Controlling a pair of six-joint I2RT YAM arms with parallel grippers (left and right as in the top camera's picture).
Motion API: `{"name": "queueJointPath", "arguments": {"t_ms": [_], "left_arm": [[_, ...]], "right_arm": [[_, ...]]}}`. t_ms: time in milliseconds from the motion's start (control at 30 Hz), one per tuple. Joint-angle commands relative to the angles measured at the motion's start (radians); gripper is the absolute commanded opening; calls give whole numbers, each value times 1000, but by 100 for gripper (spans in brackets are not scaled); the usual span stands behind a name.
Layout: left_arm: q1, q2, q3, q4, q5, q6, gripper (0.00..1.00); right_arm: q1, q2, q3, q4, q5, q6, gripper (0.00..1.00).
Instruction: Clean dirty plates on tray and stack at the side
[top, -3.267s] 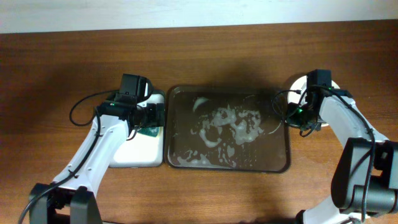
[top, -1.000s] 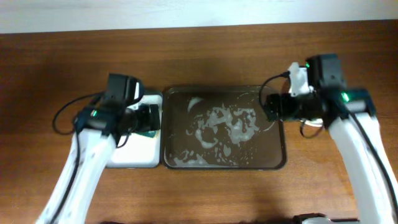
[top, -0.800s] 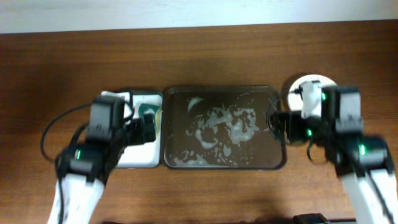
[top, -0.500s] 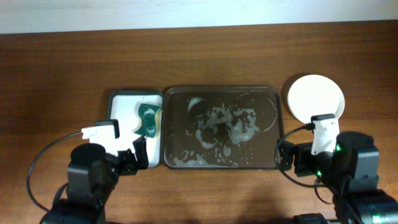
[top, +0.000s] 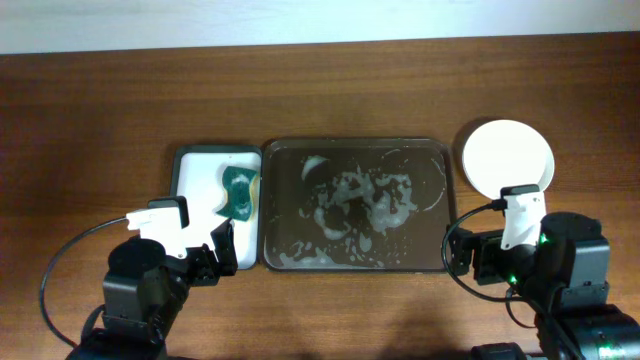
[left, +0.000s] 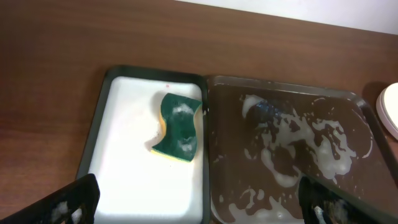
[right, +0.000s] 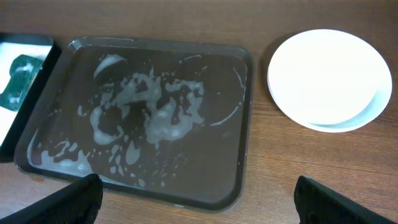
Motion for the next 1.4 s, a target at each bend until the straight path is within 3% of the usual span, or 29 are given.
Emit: {"name": "queueJointPath", "arguments": {"t_ms": [0,200,600,767,933,1033,1233,1367], "left_arm": [[6,-3,-12,3,0,-10,99],[6,-3,-12,2,0,-10,99],[6,-3,-12,2,0,-10,99],[6,-3,-12,2,0,-10,99],[6,-3,-12,2,0,-10,99],[6,-3,-12,2,0,-10,99],[6,-3,-12,2,0,-10,99],[6,-3,-12,2,0,-10,99]], "right_arm": [[1,8,-15,0,13,8,99],[0,-93,-30,50,58,-27,99],[1,-639,-540,656,51,-45,99],[1,-680,-760,966,61,-45,99],[1,-680,-893,1147,99,-46,99],[1,-680,-933,1156,133,-46,99],[1,-680,-933,931,143,-45,99],[1,-680,-933,925,140,-45,99]]}}
